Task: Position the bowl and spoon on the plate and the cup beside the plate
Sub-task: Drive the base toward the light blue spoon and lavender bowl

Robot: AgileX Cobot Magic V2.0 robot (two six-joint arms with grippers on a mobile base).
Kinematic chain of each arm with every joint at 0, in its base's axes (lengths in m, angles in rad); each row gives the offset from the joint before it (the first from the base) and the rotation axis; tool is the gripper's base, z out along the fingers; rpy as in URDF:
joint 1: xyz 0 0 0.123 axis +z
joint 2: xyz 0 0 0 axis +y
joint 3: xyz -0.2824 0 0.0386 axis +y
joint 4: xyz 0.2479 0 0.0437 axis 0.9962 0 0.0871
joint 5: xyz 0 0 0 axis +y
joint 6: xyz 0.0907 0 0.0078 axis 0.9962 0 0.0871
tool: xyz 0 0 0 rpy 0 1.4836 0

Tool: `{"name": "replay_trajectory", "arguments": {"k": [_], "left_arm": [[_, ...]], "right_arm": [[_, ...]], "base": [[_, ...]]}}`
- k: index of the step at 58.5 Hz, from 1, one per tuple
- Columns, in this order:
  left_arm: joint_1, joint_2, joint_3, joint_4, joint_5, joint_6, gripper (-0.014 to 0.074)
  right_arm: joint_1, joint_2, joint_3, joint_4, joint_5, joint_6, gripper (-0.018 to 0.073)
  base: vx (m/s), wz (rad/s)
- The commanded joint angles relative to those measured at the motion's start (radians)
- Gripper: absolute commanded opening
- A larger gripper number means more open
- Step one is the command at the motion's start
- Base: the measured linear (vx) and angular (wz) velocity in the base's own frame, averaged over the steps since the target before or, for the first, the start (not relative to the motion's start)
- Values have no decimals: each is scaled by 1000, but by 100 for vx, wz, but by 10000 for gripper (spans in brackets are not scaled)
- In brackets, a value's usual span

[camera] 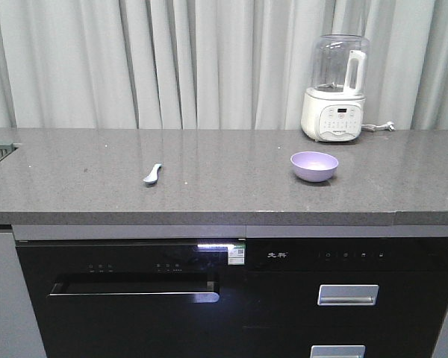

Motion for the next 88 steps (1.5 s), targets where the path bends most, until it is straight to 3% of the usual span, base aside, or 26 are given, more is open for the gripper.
{"name": "replay_trajectory", "arguments": {"k": [1, 88], "left_arm": [[1, 14, 25, -9, -81, -5, -6], [1, 14, 25, -9, -81, -5, -6]], "right_arm": [[1, -10, 17, -5, -82, -5, -9], [1, -10, 17, -5, -82, -5, -9]], "base": [[0, 0], [3, -1]]}}
